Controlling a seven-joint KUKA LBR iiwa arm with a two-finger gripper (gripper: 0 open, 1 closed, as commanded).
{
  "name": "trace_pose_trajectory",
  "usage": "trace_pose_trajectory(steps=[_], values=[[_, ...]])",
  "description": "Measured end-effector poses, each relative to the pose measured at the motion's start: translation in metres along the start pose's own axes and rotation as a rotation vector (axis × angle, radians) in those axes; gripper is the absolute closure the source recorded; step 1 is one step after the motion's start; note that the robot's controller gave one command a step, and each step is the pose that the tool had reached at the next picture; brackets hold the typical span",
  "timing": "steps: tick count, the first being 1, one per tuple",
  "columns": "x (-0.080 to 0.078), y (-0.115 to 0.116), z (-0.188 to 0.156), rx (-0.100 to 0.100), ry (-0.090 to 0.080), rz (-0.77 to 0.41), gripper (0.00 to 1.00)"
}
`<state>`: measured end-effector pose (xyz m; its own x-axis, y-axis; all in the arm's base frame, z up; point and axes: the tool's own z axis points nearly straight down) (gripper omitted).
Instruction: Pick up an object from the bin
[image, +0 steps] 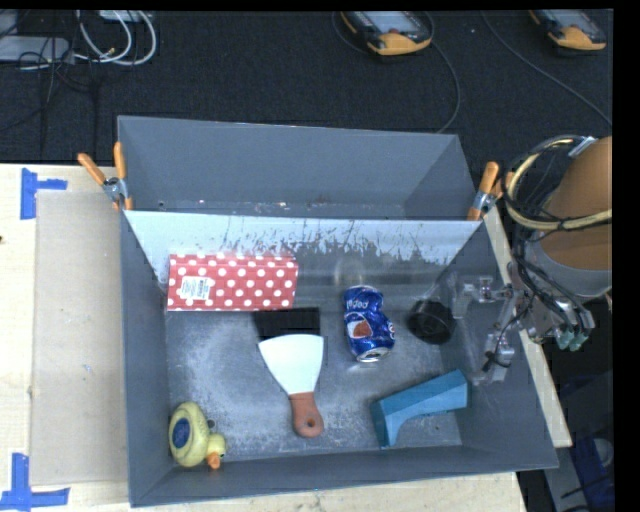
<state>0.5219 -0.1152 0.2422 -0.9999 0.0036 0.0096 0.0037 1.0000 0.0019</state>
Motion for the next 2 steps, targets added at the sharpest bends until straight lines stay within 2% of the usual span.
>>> trace_pose_trajectory(steps=[1,2], values=[[-0.001,0.001,-0.005,0.001,-0.008,-0.004,0.0],[0.011,0.0,0.064,0.001,-0.008,-0.002,0.0]])
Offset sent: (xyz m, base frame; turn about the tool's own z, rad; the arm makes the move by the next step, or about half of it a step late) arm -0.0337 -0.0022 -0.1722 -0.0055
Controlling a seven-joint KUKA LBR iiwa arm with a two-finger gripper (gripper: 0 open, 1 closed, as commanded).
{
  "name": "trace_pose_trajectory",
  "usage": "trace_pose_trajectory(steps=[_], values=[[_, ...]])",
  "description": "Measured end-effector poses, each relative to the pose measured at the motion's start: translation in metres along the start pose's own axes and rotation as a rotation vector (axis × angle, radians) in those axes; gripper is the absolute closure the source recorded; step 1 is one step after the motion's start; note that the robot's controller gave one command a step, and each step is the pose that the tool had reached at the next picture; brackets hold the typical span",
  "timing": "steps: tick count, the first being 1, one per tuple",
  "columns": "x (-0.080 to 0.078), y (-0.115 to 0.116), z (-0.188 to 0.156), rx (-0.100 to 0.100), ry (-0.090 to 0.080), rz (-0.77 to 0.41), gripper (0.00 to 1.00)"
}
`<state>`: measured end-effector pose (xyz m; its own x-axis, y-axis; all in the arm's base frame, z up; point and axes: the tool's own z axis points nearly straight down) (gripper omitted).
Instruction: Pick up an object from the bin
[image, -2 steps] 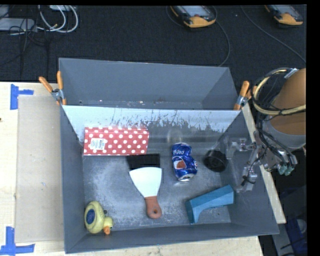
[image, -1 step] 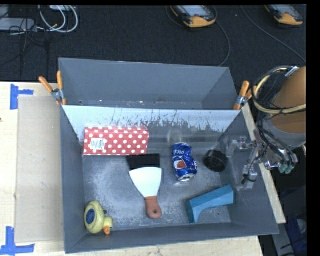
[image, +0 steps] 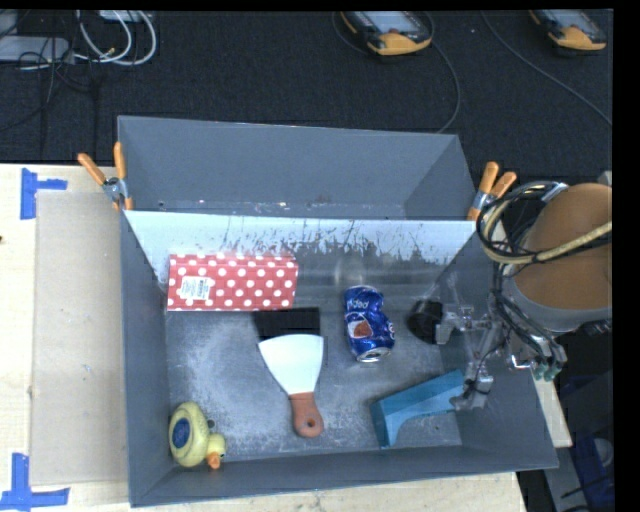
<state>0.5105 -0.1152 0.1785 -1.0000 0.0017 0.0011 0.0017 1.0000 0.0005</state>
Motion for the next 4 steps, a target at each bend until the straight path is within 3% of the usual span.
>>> trace_pose_trajectory(steps=[1,2,3,4], values=[[0.018,-0.003,0.023,-0.002,0.008,-0.005,0.0],[0.014,0.001,0.054,-0.001,0.002,-0.028,0.0],[0.026,0.008,0.11,-0.003,0.007,-0.087,0.0],[0.021,0.006,0.109,-0.005,0.004,-0.106,1.0]])
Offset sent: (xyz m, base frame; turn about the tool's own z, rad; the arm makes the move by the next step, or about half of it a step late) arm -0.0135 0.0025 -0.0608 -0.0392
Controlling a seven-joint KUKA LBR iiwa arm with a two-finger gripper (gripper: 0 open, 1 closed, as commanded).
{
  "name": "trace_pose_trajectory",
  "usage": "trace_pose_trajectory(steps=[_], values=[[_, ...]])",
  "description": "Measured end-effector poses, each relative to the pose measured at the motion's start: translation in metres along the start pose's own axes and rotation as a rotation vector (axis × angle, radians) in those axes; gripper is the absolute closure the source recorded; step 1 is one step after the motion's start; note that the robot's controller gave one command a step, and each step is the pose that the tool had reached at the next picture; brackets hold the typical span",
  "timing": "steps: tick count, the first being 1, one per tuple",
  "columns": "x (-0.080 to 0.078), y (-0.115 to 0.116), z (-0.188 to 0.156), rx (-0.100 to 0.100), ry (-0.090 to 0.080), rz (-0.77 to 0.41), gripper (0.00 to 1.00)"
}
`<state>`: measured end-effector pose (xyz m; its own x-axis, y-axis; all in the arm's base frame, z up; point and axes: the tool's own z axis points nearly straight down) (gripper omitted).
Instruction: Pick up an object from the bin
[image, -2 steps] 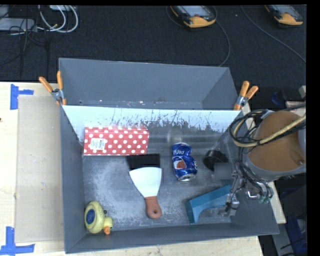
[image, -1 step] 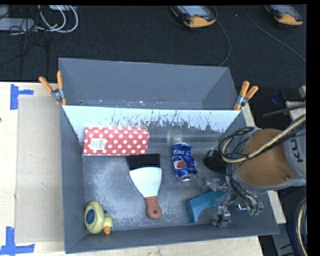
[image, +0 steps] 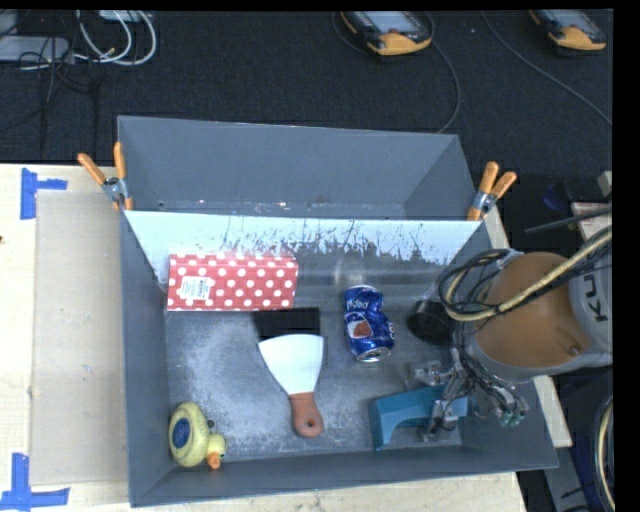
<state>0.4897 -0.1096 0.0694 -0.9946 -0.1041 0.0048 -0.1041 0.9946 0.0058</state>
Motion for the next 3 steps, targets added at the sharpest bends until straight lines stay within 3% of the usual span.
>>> trace_pose_trajectory(steps=[3], values=[[0.0008,0.0008,-0.0033,-0.001,0.002,-0.003,1.0]])
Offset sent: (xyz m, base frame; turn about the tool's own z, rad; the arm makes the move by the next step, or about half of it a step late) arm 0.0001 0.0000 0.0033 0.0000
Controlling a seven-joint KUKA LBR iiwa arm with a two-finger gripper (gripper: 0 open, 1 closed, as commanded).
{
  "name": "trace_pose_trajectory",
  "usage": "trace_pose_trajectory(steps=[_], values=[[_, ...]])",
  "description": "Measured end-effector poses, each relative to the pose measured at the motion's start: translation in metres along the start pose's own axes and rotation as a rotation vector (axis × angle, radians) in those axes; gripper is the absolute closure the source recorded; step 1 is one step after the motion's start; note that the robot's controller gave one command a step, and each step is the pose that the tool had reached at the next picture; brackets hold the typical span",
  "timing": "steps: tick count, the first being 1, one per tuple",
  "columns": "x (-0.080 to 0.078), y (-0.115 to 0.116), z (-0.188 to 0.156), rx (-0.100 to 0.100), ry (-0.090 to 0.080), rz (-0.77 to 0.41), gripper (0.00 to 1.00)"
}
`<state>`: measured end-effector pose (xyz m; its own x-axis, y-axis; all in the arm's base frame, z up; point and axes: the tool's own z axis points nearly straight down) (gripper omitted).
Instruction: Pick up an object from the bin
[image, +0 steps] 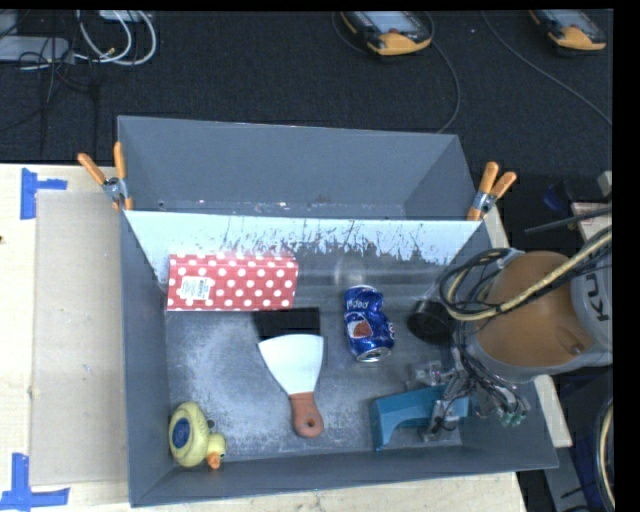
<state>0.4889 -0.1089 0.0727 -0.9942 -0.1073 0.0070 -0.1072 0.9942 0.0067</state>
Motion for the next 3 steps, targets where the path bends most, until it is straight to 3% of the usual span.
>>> trace_pose_trajectory(steps=[1,3], values=[[0.002,0.001,-0.015,-0.002,0.006,0.001,1.0],[0.001,0.0,-0.059,0.001,0.001,0.0,1.0]])
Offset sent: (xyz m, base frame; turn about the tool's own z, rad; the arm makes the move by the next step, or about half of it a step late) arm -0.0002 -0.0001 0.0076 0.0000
